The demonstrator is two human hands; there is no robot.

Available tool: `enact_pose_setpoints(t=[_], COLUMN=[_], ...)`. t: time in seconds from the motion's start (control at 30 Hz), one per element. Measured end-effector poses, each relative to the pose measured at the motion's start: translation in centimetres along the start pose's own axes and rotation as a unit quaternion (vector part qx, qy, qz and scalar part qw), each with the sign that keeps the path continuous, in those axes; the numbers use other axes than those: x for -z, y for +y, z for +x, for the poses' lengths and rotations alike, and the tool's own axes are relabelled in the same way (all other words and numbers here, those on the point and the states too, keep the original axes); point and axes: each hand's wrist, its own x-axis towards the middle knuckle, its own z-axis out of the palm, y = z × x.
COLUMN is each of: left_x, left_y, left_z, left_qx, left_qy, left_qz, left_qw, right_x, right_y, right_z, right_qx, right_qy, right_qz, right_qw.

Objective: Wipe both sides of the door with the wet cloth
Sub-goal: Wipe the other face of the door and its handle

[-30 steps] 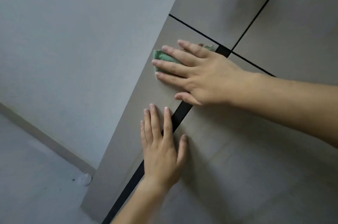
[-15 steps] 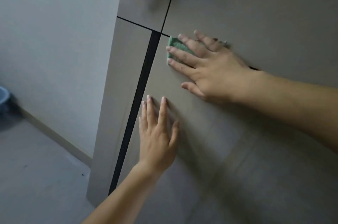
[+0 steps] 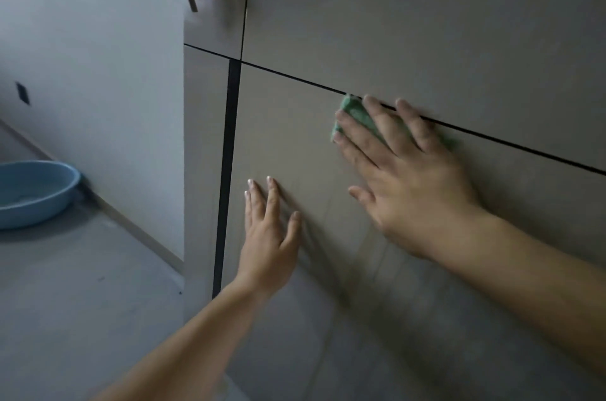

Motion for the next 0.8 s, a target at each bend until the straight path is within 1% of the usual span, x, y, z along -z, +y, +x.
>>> enact_pose_setpoints(t=[0.1, 0.2, 0.33, 0.4, 0.47, 0.57, 0.63, 0.73, 0.8], left_x=[-0.1, -0.2, 0.9, 1.3, 1.4, 0.9, 0.4, -0.3, -0.4], left_y=[-0.9, -1.6, -3.8, -5.8, -8.2, -11.0, -11.9, -12.4, -12.4], left_z=[0.2, 0.4, 0.7, 1.1, 1.5, 2.0, 2.4, 2.8, 2.8], left_qx=[-0.024, -0.047, -0.082, -0.058, -0.025, -0.013, -0.022, -0.032, -0.029], left_qy=[0.003, 0.017, 0.045, 0.053, 0.042, 0.022, 0.026, 0.048, 0.055], left_qz=[0.010, 0.022, 0.050, 0.052, 0.048, 0.035, 0.024, 0.021, 0.016], left_qw=[1.000, 0.999, 0.994, 0.996, 0.998, 0.999, 0.999, 0.998, 0.998], right_x=[-0.1, -0.1, -0.2, -0.7, -1.7, -2.3, -2.7, -1.9, -1.3], right_y=[1.5, 0.6, -5.6, -8.4, -9.5, -9.0, -8.8, -11.0, -13.7], right_z=[-4.8, -2.2, 7.8, 10.8, 10.5, 6.9, 6.8, 14.0, 20.4], right_qx=[-0.055, -0.050, 0.025, 0.089, 0.146, 0.176, 0.204, 0.237, 0.232], right_qy=[0.034, 0.030, 0.001, -0.038, -0.040, -0.034, -0.019, -0.015, -0.042], right_qz=[0.037, 0.024, 0.018, -0.004, -0.015, 0.025, 0.016, -0.016, -0.032], right_qw=[0.997, 0.998, 1.000, 0.995, 0.988, 0.984, 0.979, 0.971, 0.971])
